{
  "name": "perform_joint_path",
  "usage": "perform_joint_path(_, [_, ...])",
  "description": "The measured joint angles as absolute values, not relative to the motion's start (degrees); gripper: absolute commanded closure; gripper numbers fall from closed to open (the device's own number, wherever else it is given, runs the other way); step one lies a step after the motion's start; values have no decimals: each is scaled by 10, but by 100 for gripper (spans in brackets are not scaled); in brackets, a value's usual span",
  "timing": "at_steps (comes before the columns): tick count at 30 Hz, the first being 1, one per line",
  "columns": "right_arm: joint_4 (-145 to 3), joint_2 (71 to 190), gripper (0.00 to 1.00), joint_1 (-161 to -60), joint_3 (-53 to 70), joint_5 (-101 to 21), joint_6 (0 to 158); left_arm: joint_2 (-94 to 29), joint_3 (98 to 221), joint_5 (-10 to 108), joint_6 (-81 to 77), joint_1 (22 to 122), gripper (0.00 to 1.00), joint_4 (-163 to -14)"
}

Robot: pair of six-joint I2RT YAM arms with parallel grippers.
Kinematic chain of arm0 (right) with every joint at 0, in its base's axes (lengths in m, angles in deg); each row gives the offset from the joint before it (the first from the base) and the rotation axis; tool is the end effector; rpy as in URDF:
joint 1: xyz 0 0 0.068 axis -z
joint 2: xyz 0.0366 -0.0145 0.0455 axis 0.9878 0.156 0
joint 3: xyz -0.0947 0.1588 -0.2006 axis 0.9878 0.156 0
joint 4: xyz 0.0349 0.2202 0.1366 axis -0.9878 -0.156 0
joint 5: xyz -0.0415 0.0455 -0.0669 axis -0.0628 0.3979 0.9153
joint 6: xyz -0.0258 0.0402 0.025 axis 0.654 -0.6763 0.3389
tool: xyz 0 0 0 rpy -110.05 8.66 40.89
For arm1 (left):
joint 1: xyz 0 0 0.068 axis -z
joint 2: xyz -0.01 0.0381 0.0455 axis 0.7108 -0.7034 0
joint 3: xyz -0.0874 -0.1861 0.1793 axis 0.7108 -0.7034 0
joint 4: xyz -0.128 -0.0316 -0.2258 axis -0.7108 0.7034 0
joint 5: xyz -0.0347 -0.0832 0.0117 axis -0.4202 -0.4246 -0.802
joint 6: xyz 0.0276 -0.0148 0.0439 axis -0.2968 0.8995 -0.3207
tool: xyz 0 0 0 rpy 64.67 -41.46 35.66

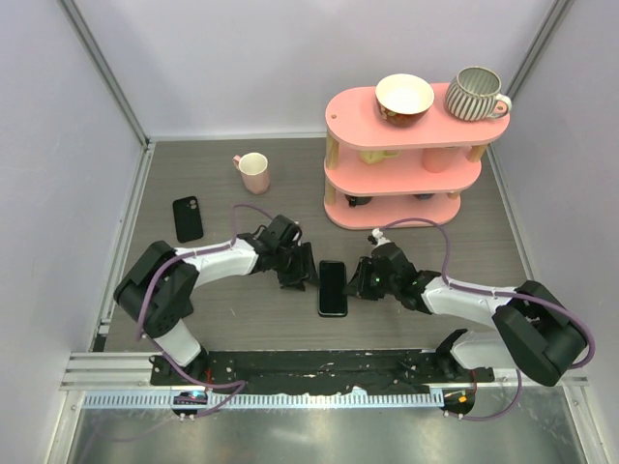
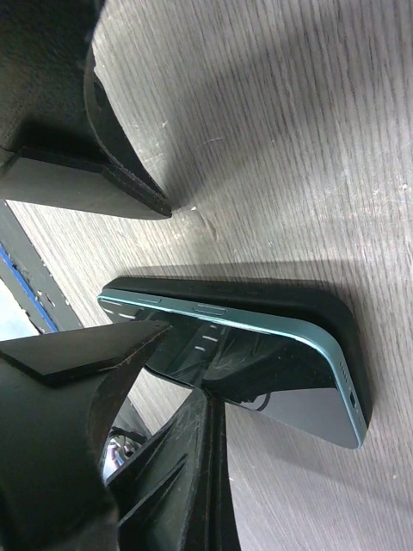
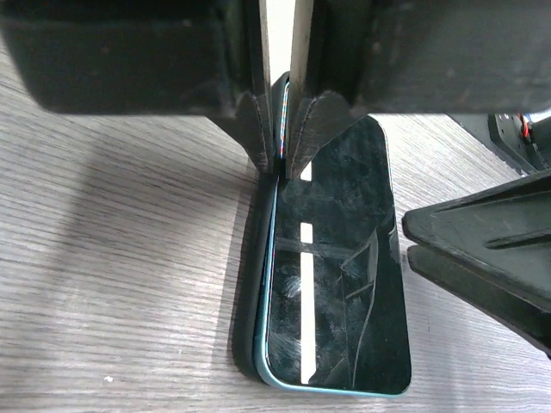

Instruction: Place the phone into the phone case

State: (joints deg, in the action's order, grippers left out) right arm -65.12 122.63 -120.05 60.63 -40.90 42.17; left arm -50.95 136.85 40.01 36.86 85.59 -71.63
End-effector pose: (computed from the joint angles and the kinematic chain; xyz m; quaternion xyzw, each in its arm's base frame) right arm 0.1718 0.1459 0.1411 0.0097 0.9206 0.3036 0.2453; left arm 0.2293 -0.2085 0.1559 -0.0434 0.9526 -0.2902 0.0804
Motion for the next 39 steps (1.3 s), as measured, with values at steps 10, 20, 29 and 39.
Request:
perform_joint_path(10, [-652,1226,63,-1200,606,-403,419,-537,1385,397,371,865,53,-729])
perform_joint_path(20, [-662,1211,43,-1200,605,-383,416,-547,1390,398,372,872,63,-735])
perform_joint_path(29, [-626,1220,34,-1199,607,-406,414,-550,1390,391,375,873,66,-744])
perform_joint_path(39, [-579,1243,22,-1199,607,-449,401,-557,1381,370,396,872,71,-773])
